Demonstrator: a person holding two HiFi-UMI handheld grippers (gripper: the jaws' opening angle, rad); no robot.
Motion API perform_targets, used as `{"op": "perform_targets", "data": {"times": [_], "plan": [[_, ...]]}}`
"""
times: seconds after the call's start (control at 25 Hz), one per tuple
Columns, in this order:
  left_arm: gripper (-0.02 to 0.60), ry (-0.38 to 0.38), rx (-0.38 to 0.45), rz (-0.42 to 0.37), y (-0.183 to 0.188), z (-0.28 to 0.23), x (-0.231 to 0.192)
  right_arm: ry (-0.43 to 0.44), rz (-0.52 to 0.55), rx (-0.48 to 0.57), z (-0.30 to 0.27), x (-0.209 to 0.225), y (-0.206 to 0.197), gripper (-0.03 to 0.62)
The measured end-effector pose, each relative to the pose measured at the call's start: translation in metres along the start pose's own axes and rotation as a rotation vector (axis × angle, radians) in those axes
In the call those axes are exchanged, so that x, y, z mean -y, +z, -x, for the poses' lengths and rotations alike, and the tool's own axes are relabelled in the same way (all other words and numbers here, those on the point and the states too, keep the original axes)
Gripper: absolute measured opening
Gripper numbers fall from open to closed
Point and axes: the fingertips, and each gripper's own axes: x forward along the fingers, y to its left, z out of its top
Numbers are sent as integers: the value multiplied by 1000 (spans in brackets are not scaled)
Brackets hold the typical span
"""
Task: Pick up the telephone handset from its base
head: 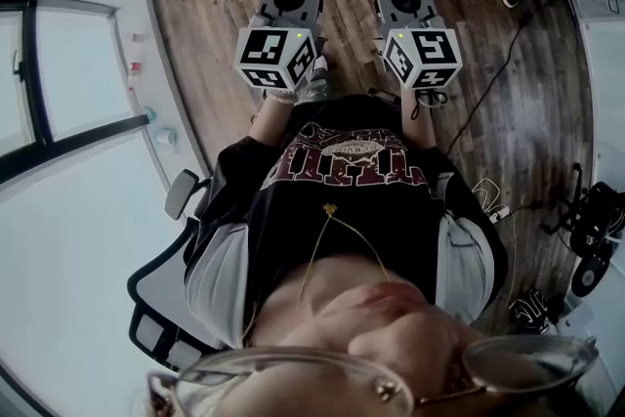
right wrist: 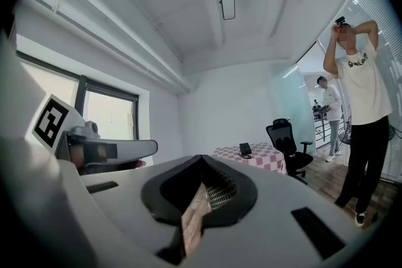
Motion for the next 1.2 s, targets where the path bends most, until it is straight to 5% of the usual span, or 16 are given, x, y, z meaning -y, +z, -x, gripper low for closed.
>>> {"op": "perform_targets", "data": {"times": [1.2], "plan": [[9,-106,-22,21,16,-128,-157,-86,7,-18,-196,27,9,17]]}}
